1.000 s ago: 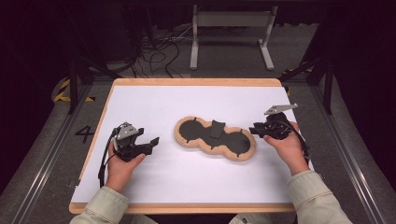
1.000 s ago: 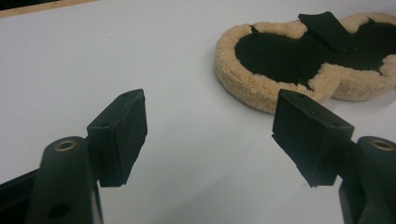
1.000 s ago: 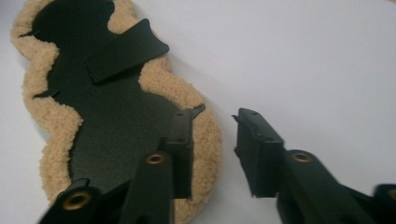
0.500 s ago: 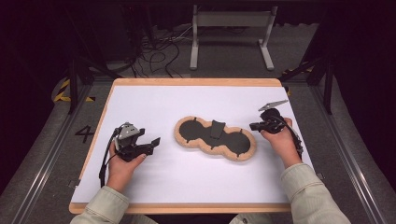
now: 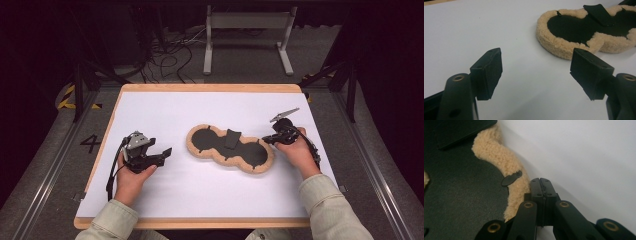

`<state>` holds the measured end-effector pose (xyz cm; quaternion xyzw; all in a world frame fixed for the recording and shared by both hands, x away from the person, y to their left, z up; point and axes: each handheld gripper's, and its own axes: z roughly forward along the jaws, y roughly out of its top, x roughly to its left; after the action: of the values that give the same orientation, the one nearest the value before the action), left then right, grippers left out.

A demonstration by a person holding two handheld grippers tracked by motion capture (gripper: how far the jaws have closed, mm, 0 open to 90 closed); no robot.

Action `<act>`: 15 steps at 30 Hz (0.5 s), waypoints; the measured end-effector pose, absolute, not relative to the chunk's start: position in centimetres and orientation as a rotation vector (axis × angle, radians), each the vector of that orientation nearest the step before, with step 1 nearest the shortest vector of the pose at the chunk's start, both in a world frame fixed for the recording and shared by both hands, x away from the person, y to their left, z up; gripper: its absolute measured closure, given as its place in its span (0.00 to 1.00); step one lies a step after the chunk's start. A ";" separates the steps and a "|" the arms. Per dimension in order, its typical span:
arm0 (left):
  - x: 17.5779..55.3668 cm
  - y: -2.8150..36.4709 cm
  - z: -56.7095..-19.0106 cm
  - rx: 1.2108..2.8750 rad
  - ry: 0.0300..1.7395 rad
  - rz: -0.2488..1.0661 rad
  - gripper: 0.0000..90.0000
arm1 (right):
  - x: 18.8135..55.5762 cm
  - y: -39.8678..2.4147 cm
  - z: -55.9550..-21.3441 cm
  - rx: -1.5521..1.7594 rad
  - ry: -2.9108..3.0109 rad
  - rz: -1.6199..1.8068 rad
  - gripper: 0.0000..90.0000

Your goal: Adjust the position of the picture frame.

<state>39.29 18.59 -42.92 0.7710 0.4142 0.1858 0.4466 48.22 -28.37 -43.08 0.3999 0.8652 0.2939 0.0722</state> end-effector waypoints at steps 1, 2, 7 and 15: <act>39.3 18.6 -42.9 1.910 1.025 0.462 0.29 | 48.2 -28.4 -43.1 1.202 2.600 0.883 1.00; 39.3 18.6 -42.9 1.911 1.025 0.458 0.29 | 48.1 -28.4 -43.0 1.208 2.613 0.879 1.00; 39.3 18.6 -42.9 1.913 1.025 0.460 0.29 | 46.0 -27.6 -42.9 1.115 2.699 0.852 1.00; 39.3 18.5 -43.0 1.915 1.054 0.479 0.34 | 43.1 -26.7 -43.0 1.010 2.758 0.848 1.00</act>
<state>39.34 18.52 -42.97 0.7699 0.4236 0.1925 0.4368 43.10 -26.67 -43.00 0.3301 0.9014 0.2770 0.0423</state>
